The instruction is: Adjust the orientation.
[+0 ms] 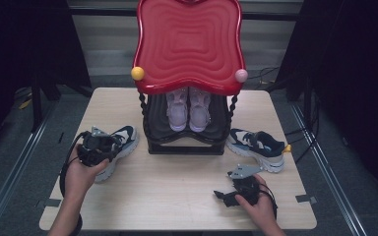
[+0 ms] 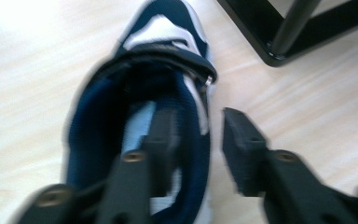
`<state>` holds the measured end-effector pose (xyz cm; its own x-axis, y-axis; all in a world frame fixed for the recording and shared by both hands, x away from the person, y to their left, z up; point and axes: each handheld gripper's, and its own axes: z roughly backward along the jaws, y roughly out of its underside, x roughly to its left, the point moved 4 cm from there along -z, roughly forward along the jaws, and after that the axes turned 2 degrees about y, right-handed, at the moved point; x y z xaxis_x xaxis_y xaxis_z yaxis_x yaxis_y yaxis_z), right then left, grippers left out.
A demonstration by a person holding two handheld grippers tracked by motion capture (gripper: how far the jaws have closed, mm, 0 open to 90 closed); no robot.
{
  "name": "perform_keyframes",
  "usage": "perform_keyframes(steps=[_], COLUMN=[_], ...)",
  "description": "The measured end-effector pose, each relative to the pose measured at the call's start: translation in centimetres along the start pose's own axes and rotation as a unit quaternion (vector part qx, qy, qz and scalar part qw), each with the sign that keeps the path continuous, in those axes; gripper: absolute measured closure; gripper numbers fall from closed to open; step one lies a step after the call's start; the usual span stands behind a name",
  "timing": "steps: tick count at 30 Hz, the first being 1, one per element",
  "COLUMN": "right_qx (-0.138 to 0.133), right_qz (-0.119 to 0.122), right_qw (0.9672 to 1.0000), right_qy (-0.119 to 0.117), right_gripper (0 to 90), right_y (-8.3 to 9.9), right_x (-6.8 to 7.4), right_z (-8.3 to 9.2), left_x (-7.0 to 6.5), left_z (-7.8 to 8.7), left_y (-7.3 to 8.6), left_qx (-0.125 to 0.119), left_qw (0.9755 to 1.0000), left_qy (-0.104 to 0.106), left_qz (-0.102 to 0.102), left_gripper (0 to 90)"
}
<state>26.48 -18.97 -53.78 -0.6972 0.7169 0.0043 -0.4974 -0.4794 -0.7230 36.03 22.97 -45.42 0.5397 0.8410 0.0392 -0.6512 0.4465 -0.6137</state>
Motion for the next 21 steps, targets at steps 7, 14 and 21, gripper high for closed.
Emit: perform_keyframes(steps=[7,14,21], right_qx=[-0.001,-0.001,-0.001], right_qz=[0.002,0.003,0.003], right_qw=[1.0,1.0,1.0], right_qy=[-0.001,-0.002,-0.002], right_gripper=[13.3,13.2,13.2], right_y=[0.0,0.0,0.0], right_x=[0.0,0.0,0.0], right_z=[0.0,0.0,0.0], left_x=[0.9,-0.1,-1.6], left_z=[0.5,0.7,1.0], left_y=[0.7,1.3,1.3], left_qx=[0.013,0.031,0.051], left_qw=[0.9998,0.9986,0.9964], left_qy=[0.017,0.042,0.061], left_qz=[0.0,-0.008,-0.032], left_gripper=[44.2,44.5,43.8])
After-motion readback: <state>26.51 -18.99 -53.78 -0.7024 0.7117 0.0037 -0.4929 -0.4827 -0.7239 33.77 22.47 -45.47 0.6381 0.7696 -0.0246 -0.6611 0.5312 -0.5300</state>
